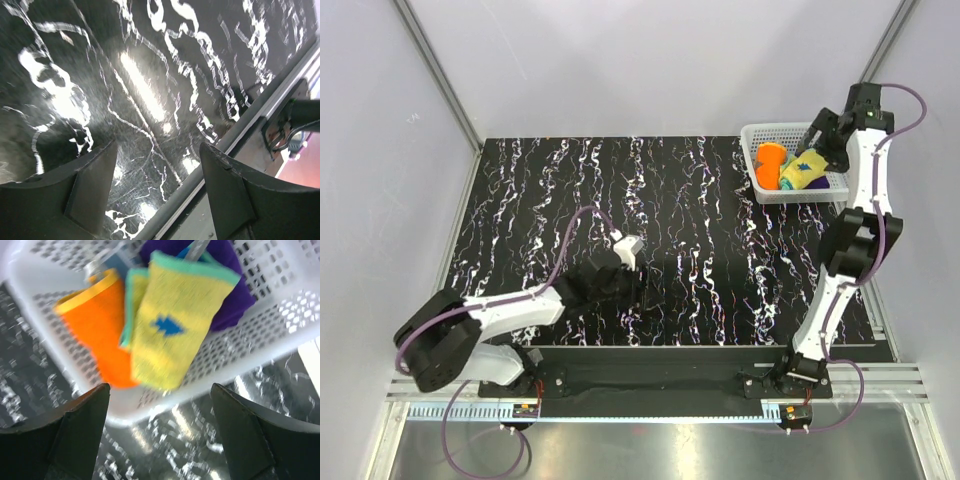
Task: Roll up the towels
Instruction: Place the rolled towel into the container
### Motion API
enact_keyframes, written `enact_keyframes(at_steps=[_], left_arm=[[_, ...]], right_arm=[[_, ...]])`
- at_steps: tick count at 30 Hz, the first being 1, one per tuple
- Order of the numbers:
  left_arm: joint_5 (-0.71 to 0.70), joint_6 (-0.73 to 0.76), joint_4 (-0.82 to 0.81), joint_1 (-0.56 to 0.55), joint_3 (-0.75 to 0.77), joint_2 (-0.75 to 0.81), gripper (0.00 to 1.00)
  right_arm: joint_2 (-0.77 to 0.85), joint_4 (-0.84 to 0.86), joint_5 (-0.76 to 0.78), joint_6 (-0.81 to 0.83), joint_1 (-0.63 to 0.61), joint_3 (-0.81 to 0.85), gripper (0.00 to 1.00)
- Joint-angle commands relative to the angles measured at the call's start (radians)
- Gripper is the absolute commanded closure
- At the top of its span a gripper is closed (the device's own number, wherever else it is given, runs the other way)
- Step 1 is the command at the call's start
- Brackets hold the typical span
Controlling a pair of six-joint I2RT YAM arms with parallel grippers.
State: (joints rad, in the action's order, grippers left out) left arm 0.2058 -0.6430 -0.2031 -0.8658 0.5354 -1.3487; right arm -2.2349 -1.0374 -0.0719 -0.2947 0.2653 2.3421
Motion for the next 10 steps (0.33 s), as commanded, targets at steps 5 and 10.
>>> enact_keyframes(at_steps=[5, 10], left_arm=[[-0.179, 0.081, 0.241, 0.016, 0.11, 0.196, 0.27], [-0.347, 0.088, 0.356, 0.025, 0.091, 0.373, 0.27]], right_arm=[[0.54, 0.156, 0.037, -0.058, -0.179, -0.44, 0.1], [0.895, 0.367, -0.028, -0.145, -0.25, -0.881, 0.07]])
